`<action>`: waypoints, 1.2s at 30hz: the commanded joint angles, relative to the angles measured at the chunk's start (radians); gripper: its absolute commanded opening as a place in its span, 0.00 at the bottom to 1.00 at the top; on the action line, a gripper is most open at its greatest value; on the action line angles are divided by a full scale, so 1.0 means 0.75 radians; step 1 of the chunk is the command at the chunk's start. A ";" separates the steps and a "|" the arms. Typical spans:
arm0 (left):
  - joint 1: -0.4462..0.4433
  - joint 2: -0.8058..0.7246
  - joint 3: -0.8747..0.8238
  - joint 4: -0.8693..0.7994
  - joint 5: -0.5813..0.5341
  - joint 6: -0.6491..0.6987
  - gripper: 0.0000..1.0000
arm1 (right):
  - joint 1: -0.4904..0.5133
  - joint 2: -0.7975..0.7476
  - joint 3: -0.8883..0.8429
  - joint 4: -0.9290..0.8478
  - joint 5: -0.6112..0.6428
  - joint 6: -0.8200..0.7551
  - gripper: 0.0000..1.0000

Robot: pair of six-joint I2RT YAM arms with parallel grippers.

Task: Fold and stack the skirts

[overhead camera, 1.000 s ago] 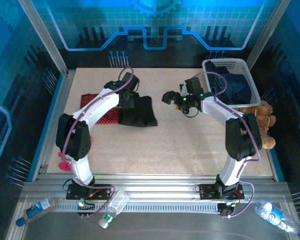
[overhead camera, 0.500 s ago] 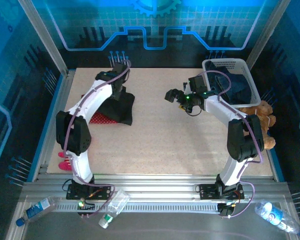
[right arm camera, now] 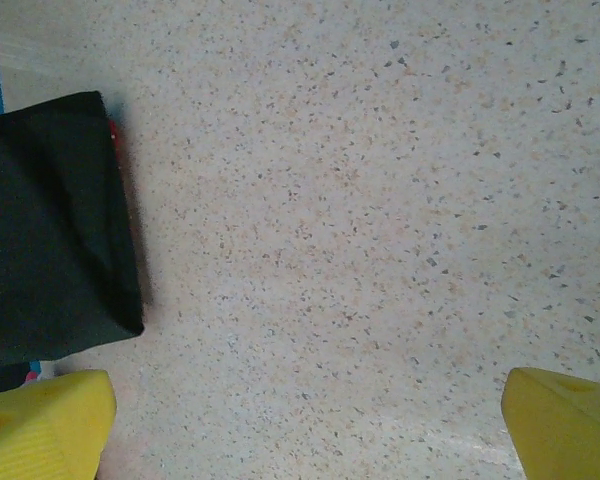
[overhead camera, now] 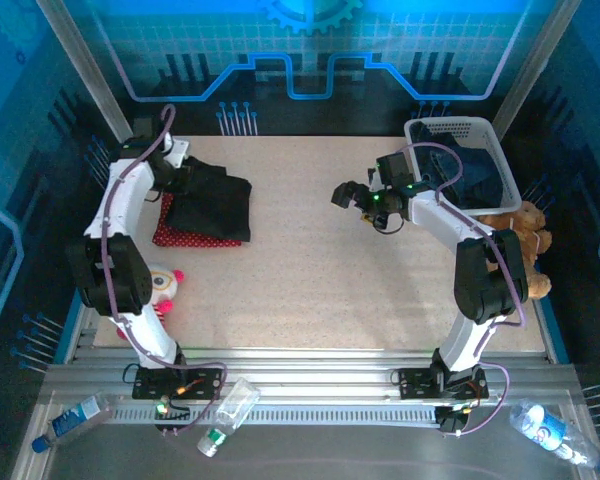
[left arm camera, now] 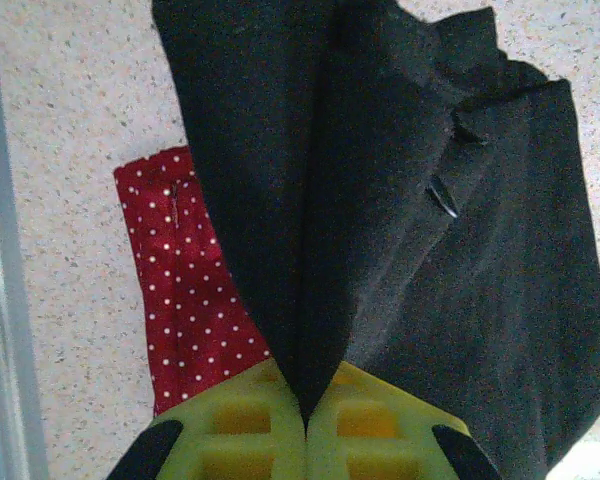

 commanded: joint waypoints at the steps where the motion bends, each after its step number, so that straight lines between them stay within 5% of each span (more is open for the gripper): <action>1: 0.053 0.109 0.020 -0.002 0.238 0.091 0.00 | -0.013 -0.041 0.046 -0.064 0.034 -0.035 1.00; 9: 0.150 0.283 0.046 0.044 0.126 0.120 0.00 | -0.028 -0.074 0.038 -0.114 0.091 -0.064 1.00; 18: 0.168 0.140 0.005 0.081 0.211 0.113 0.00 | -0.042 -0.104 0.014 -0.124 0.116 -0.067 1.00; 22: 0.175 0.152 0.047 0.025 0.129 0.159 0.00 | -0.046 -0.105 0.025 -0.138 0.116 -0.079 1.00; 28: 0.186 0.249 0.059 0.010 0.015 0.153 0.12 | -0.053 -0.116 0.031 -0.147 0.126 -0.089 1.00; 31: 0.186 0.223 0.029 0.074 -0.052 0.131 0.24 | -0.061 -0.131 0.026 -0.151 0.132 -0.094 1.00; 34: 0.196 0.169 0.019 0.153 -0.175 0.049 0.74 | -0.074 -0.151 0.029 -0.172 0.155 -0.112 1.00; 36: 0.201 0.111 0.013 0.207 -0.255 -0.048 0.98 | -0.093 -0.184 0.024 -0.173 0.183 -0.131 1.00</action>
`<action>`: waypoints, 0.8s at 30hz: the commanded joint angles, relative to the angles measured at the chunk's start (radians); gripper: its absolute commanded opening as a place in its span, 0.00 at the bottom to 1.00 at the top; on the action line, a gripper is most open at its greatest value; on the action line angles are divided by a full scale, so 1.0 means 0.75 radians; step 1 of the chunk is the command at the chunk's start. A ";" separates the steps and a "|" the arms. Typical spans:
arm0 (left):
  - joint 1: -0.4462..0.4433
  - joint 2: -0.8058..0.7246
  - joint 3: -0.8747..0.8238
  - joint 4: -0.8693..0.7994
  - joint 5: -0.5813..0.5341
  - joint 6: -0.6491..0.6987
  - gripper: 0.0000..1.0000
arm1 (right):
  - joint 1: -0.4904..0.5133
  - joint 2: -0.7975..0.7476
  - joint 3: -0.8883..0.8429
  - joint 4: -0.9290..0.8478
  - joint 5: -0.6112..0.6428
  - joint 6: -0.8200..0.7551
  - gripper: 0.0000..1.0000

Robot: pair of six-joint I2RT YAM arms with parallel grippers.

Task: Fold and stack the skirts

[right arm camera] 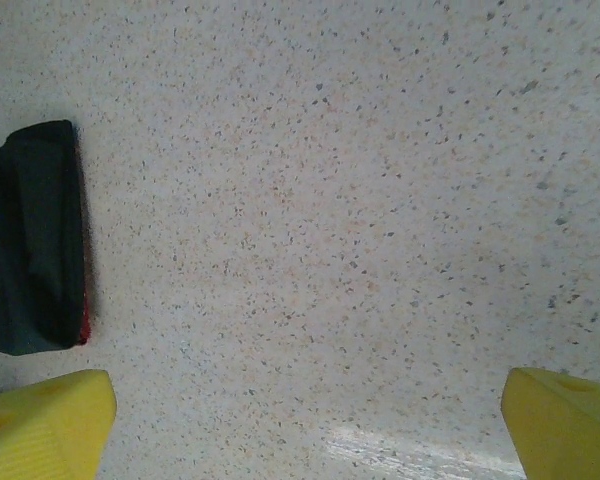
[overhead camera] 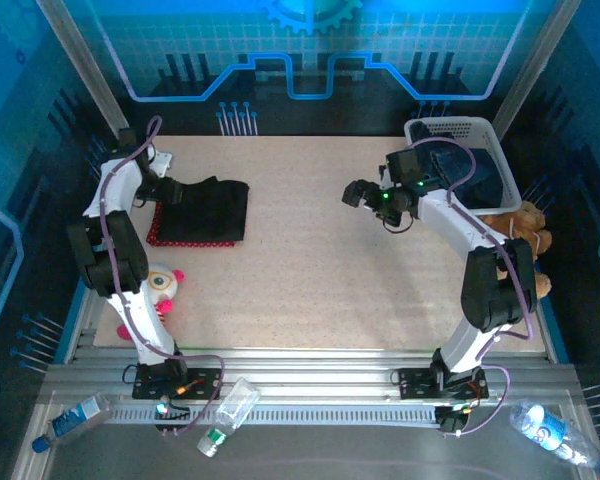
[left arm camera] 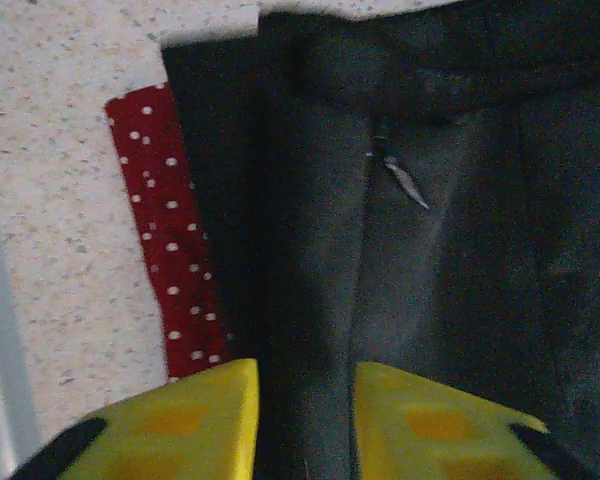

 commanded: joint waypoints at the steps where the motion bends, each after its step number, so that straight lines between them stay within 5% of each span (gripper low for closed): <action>1: 0.029 -0.135 -0.010 0.109 -0.159 -0.170 0.99 | -0.052 -0.092 0.014 -0.048 0.068 -0.052 1.00; 8: 0.025 -0.450 -0.199 0.274 -0.017 -0.847 0.99 | -0.234 -0.061 0.201 -0.238 0.485 -0.349 1.00; 12: 0.026 -0.630 -0.449 0.404 0.107 -1.114 0.99 | -0.407 0.112 0.405 -0.357 0.554 -0.525 1.00; 20: 0.037 -0.875 -0.715 0.389 0.127 -1.200 0.99 | -0.520 0.457 0.765 -0.383 0.733 -0.829 1.00; 24: 0.059 -0.954 -0.799 0.408 0.113 -1.213 0.99 | -0.534 0.602 0.897 -0.392 0.658 -0.882 1.00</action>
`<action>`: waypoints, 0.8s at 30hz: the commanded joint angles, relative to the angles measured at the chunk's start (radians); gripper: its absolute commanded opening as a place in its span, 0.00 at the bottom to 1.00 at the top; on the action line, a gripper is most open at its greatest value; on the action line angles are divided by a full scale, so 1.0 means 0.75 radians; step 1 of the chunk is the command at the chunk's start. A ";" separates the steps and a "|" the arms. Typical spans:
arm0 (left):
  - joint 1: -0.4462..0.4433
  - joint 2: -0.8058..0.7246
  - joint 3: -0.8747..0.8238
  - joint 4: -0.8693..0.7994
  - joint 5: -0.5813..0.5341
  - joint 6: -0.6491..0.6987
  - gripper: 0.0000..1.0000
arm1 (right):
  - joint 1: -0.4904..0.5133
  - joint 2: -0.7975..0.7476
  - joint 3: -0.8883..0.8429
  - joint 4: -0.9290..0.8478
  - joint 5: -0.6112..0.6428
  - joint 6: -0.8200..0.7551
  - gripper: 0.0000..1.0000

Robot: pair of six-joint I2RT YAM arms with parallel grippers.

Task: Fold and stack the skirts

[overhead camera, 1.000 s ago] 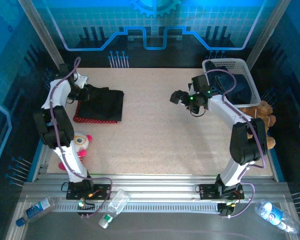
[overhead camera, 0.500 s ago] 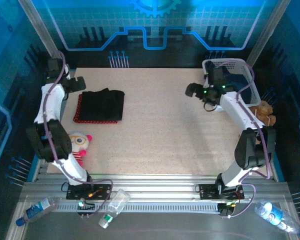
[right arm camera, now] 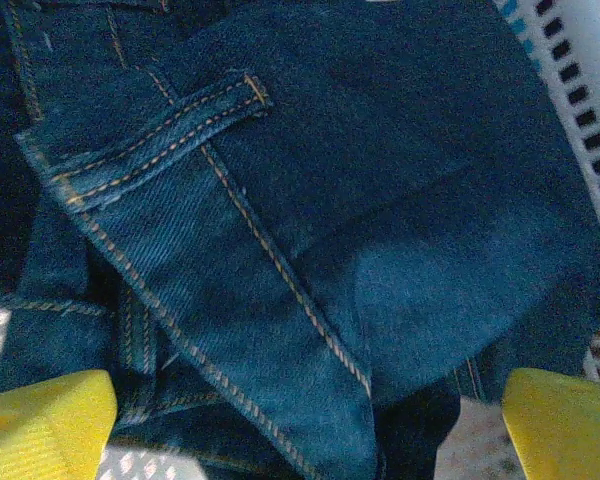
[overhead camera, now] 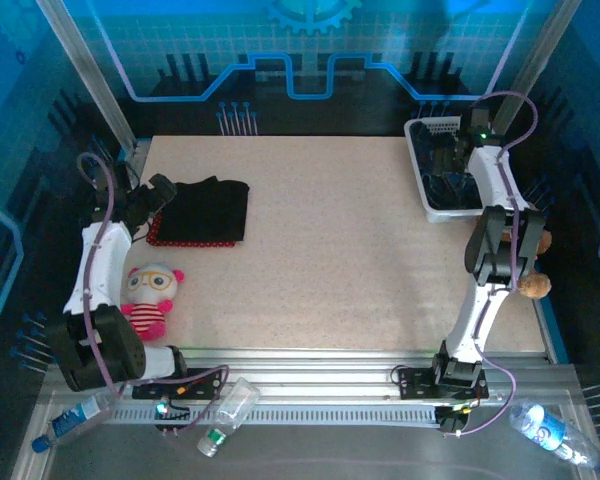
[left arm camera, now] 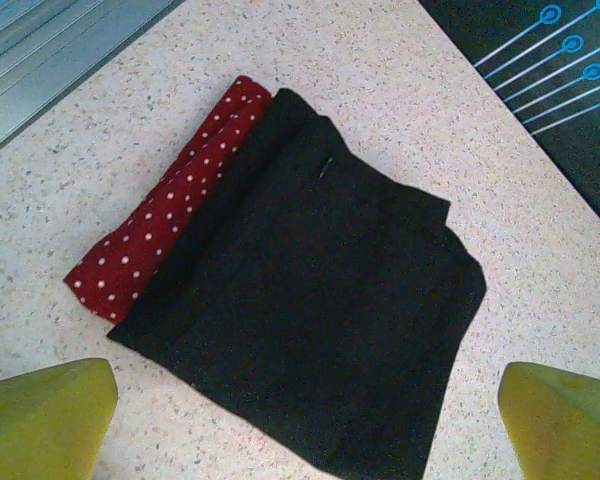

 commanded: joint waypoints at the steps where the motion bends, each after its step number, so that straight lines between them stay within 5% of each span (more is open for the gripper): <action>1: 0.038 -0.093 -0.047 0.039 0.013 -0.068 0.99 | -0.010 0.098 0.132 -0.058 -0.010 -0.119 1.00; 5: 0.058 -0.092 -0.068 0.093 0.095 -0.101 0.99 | 0.000 0.268 0.299 -0.104 0.121 -0.097 0.93; 9: 0.056 -0.052 -0.042 0.121 0.217 -0.112 0.99 | -0.004 0.362 0.452 -0.160 0.245 -0.062 0.35; 14: 0.017 -0.003 -0.023 0.146 0.342 -0.104 0.99 | 0.008 0.175 0.442 -0.137 0.265 -0.113 0.01; 24: -0.132 0.131 0.064 0.187 0.514 -0.077 0.99 | 0.082 -0.361 0.409 -0.046 -0.142 -0.020 0.00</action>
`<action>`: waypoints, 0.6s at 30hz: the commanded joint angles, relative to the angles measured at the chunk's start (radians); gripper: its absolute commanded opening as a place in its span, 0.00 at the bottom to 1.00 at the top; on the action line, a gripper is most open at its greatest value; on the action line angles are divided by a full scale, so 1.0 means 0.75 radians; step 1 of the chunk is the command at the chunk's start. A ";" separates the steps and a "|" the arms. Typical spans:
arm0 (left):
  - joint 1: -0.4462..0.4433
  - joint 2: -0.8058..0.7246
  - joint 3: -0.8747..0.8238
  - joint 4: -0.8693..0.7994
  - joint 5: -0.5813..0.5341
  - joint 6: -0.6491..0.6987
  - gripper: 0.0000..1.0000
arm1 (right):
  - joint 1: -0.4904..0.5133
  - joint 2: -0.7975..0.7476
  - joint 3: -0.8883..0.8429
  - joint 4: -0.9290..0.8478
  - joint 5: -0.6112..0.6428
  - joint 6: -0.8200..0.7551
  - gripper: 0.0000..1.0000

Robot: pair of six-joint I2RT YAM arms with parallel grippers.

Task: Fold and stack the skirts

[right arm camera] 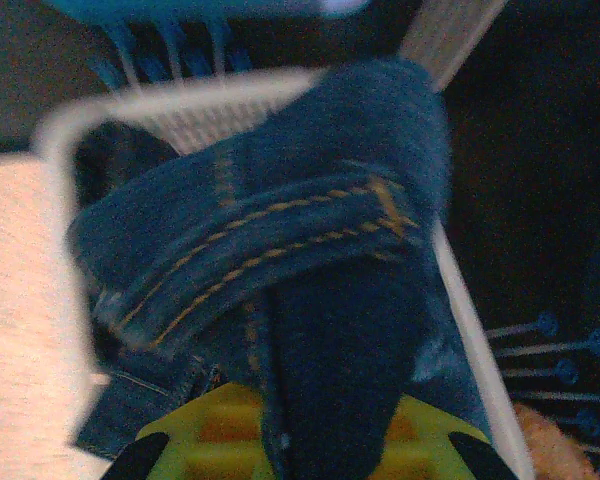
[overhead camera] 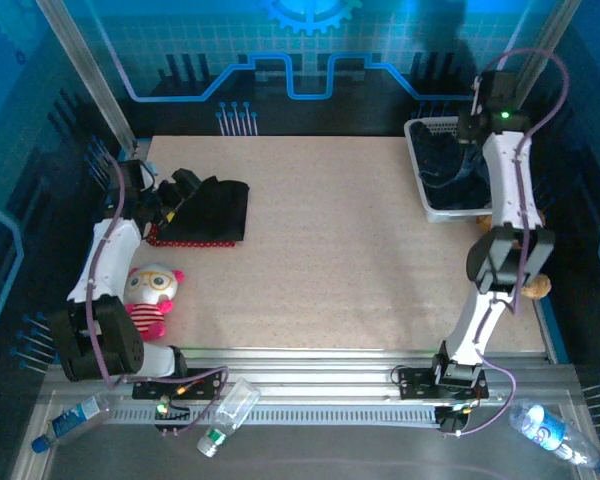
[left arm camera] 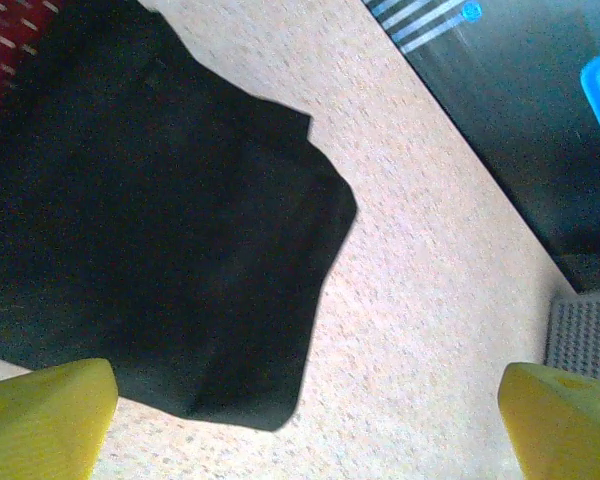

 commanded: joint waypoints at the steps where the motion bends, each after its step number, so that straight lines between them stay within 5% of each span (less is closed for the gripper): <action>1: -0.046 0.049 0.089 0.036 0.109 0.029 0.99 | 0.066 -0.189 0.105 0.074 -0.210 0.061 0.00; 18: -0.120 0.071 0.134 0.013 0.141 0.122 0.99 | 0.454 -0.116 0.613 0.081 -0.866 0.232 0.00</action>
